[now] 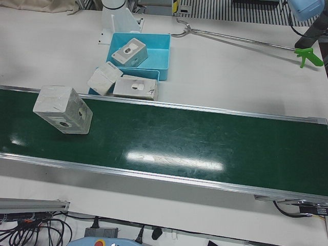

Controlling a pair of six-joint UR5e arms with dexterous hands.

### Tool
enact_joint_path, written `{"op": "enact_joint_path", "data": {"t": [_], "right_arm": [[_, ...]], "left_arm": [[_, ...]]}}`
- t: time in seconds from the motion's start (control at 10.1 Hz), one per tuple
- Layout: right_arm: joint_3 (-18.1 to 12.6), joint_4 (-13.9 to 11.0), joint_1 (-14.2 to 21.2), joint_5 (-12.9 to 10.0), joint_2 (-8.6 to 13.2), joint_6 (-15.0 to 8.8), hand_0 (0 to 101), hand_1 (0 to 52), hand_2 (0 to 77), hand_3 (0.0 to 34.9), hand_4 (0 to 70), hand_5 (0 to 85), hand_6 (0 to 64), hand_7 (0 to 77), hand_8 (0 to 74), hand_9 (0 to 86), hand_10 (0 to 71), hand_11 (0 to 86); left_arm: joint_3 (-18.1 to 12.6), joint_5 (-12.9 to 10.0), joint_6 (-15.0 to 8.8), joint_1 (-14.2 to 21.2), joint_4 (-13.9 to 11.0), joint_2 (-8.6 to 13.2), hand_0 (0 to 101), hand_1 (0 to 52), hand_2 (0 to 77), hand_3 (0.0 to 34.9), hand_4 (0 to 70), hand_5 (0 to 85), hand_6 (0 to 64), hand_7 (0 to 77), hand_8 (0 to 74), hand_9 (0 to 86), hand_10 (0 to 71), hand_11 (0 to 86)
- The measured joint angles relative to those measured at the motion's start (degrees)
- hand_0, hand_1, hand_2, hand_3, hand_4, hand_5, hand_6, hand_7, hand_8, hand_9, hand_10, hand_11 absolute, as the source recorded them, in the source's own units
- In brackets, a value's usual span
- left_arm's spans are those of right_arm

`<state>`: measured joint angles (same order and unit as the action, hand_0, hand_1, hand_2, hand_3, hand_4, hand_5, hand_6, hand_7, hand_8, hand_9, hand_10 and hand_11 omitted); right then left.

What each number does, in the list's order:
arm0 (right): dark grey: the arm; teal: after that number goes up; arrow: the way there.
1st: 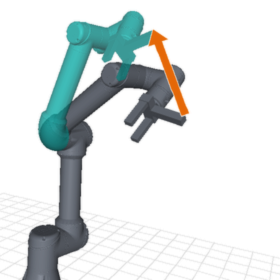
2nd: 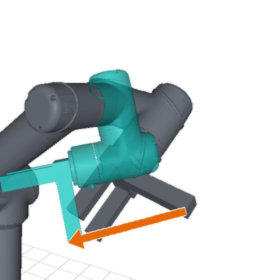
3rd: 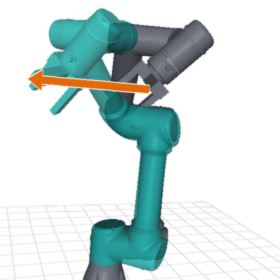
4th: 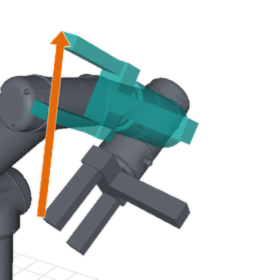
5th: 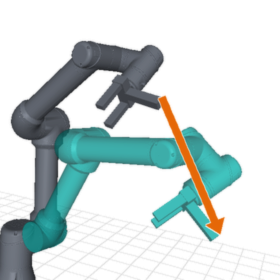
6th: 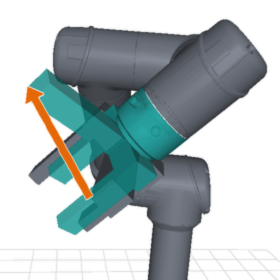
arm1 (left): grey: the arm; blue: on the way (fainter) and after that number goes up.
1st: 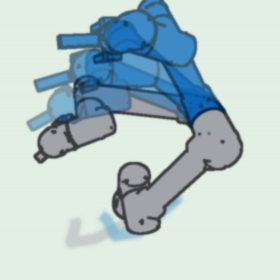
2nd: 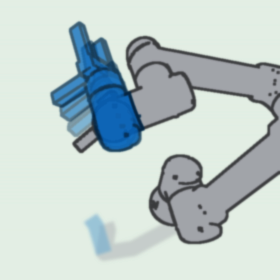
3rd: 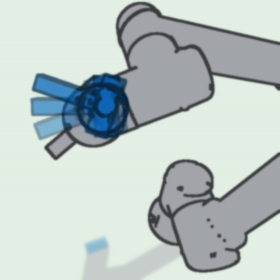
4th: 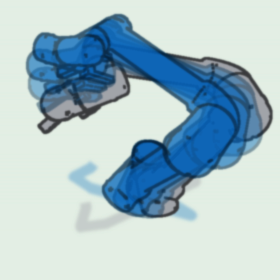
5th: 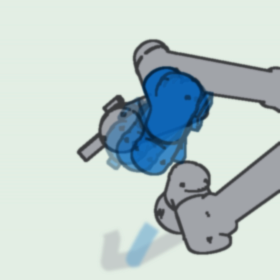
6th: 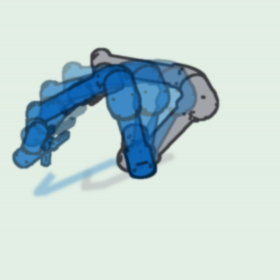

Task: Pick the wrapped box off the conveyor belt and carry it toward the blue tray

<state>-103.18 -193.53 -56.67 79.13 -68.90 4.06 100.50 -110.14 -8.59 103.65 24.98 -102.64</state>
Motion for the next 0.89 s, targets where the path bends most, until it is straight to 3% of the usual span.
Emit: {"op": "enact_joint_path", "data": {"t": [0.2, 0.3, 0.4, 0.59, 0.89], "right_arm": [[0.09, 0.0, 0.05, -0.02, -0.06, -0.01, 48, 11.5, 8.7, 1.8, 17.5, 15.8, 9.3, 23.5, 2.2, 4.9, 0.0, 1.6], [0.09, 0.0, 0.06, -0.02, -0.05, -0.01, 48, 11.5, 10.9, 1.9, 19.6, 15.3, 11.4, 28.9, 3.8, 6.5, 0.0, 1.6], [0.09, 0.0, 0.1, -0.02, -0.04, -0.01, 48, 11.5, 10.9, 1.9, 19.6, 15.3, 11.4, 28.9, 3.8, 6.5, 0.0, 1.6], [0.09, 0.0, 0.14, -0.02, 0.04, -0.01, 48, 11.5, 10.9, 1.6, 26.7, 19.6, 10.9, 25.1, 3.8, 5.4, 0.0, 1.6], [0.18, 0.0, 0.12, -0.02, 0.0, -0.01, 47, 11.5, 10.9, 1.8, 27.8, 21.8, 9.8, 21.3, 3.8, 4.4, 0.0, 1.6]], "left_arm": [[0.0, 0.0, 0.0, 0.0, 0.0, 0.0, 0, 0.0, 1.1, 0.0, 0.0, 1.1, 0.0, 0.5, 0.5, 0.0, 0.5, 0.0], [0.0, 0.0, 0.0, 0.0, 0.0, 0.0, 0, 0.0, 0.5, 0.0, 0.0, 1.1, 0.0, 0.5, 0.5, 0.0, 0.5, 0.0], [0.0, 0.0, 0.0, 0.0, 0.0, 0.0, 0, 0.0, 1.1, 0.0, 0.0, 0.5, 0.0, 0.5, 0.5, 0.0, 0.5, 0.0], [0.0, 0.0, 0.0, 0.0, 0.0, 0.0, 0, 0.0, 0.5, 0.0, 0.0, 1.1, 0.0, 0.5, 0.5, 0.0, 0.0, 0.0], [0.0, 0.0, 0.0, 0.0, 0.0, 0.0, 0, 0.0, 1.1, 0.0, 0.0, 1.1, 0.0, 0.5, 0.5, 0.0, 0.5, 0.0]]}}
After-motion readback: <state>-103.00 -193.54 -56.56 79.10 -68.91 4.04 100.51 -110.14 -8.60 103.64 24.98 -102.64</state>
